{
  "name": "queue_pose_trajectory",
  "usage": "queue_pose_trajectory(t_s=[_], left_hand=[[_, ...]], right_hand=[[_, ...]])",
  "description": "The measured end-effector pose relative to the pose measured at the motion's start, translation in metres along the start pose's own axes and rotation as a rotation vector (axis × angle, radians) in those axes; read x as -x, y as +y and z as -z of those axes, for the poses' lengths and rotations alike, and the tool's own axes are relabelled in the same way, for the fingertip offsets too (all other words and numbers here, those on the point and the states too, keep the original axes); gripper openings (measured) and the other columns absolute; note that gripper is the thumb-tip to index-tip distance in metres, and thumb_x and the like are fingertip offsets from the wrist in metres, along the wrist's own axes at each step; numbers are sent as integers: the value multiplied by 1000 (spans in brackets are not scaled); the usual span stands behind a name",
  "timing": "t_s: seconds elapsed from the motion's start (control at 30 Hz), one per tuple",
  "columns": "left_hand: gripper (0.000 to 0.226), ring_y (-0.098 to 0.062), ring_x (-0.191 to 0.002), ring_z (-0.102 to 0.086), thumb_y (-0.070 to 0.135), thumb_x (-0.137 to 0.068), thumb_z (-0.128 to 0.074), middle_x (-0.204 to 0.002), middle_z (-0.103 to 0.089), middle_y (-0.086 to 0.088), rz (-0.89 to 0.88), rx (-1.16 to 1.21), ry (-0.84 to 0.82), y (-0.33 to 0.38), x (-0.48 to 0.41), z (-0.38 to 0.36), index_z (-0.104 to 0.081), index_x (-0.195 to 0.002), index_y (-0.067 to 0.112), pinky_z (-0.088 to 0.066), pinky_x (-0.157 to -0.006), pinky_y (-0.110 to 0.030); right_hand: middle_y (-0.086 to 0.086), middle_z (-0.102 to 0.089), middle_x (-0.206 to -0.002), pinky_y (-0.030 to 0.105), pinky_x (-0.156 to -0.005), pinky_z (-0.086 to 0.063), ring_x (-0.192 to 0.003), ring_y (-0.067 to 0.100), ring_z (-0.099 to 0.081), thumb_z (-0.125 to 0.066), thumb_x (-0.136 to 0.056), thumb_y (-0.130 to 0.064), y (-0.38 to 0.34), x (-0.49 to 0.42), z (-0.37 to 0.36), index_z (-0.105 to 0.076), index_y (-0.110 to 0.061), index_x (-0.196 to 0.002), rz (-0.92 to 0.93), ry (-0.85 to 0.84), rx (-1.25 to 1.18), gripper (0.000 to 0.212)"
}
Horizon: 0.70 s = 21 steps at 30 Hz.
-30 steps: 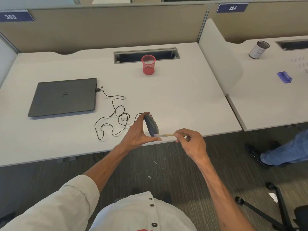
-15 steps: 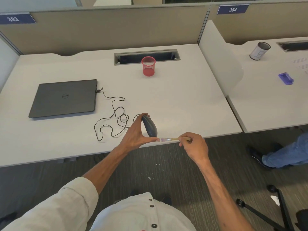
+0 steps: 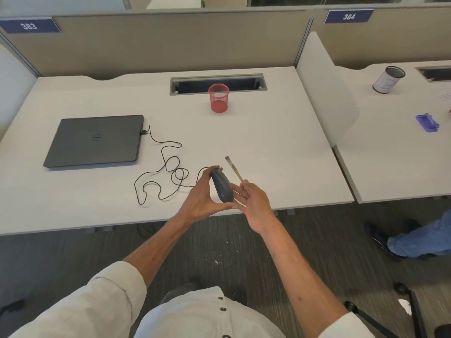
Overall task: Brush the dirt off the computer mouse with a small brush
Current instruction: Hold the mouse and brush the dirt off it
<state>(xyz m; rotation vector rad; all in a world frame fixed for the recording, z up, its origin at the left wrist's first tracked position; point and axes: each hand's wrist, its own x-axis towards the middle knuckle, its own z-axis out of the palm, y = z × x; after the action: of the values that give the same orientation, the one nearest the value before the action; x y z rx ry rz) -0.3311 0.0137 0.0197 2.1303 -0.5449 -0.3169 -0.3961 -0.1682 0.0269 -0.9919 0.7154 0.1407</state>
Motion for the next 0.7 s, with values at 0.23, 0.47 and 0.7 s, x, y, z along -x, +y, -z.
queue_pose_trajectory(t_s=[0.23, 0.47, 0.7], left_hand=[[122, -7, -142, -49, 71, -66, -96, -159, -45, 13, 19, -41, 27, 1, -11, -5, -30, -161, 31, -48, -115, -31], [118, -11, -134, -48, 56, -66, -103, -151, -45, 5, 40, -57, -21, -24, -47, 1, -36, -157, 23, -50, -114, -34], [116, -21, -135, -49, 50, -64, -105, -149, -49, -1, 87, -77, -85, -47, -96, 19, -41, -156, 21, -47, -116, -44]], right_hand=[[7, -85, -118, 48, -108, -62, -113, 23, -81, -56, -115, -28, -8, -20, -4, -64, -10, -114, 33, 75, 68, 20], [9, -82, -124, 48, -107, -62, -120, 27, -77, -62, -113, -24, -7, -57, -23, -65, -5, -131, 80, 174, 135, 27], [13, -77, -124, 53, -106, -63, -120, 31, -73, -65, -108, -23, -10, -99, -55, -66, -21, -104, 136, 276, 229, 5]])
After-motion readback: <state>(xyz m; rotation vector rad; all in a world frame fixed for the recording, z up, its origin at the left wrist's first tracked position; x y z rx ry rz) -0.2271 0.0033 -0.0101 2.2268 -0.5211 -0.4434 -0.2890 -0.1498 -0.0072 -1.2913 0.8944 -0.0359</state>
